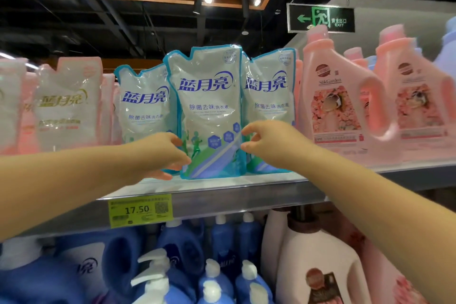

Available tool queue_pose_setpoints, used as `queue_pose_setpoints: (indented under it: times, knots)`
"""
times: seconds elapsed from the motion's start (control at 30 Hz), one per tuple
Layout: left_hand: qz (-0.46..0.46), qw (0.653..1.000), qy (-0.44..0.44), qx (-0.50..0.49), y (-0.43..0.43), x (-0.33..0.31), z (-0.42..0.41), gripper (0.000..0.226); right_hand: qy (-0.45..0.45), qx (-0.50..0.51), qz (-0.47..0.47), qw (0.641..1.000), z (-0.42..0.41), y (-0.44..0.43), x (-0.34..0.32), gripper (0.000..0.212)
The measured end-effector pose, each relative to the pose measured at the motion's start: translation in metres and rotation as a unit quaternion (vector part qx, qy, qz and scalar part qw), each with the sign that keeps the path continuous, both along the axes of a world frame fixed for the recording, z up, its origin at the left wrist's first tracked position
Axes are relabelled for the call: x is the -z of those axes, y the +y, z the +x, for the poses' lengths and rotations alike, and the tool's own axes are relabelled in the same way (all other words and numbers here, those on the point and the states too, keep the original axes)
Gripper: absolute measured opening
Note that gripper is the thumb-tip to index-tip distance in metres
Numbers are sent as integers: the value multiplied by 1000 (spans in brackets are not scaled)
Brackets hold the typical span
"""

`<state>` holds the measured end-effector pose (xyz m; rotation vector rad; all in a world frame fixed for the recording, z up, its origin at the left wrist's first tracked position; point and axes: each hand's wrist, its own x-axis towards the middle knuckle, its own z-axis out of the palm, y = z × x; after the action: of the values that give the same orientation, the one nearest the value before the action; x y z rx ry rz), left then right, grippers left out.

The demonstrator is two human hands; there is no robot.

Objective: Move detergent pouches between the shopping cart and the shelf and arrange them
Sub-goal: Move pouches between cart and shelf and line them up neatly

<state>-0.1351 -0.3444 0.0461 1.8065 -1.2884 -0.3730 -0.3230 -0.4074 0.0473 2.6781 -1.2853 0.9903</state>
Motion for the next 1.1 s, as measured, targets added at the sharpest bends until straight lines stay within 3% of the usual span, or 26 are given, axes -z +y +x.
queue_pose_setpoints:
  times: [0.17, 0.4, 0.5, 0.6, 0.73, 0.83, 1.1]
  knots:
    - [-15, 1000, -2, -24, -9, 6, -7, 57, 84, 10, 63, 994, 16, -18, 10, 36]
    - [-4, 999, -12, -35, -8, 3, -12, 43, 100, 18, 100, 990, 23, -22, 9, 33]
    - [-1, 1000, -4, -23, -1, 3, -14, 49, 100, 24, 86, 991, 21, -18, 10, 30]
    - [-29, 991, -121, -55, 12, 5, -17, 51, 26, 24, 51, 998, 13, -14, 11, 20]
    - [-114, 957, -260, -56, 38, 2, -31, 22, -61, -1, -8, 998, -3, 12, 8, 20]
    - [-172, 938, -298, -39, 59, 3, -47, 7, -112, -12, -61, 992, -16, 42, 10, 29]
    - [-227, 889, -391, 75, 114, 15, -129, 13, -133, 88, -166, 973, -79, 141, 31, 26]
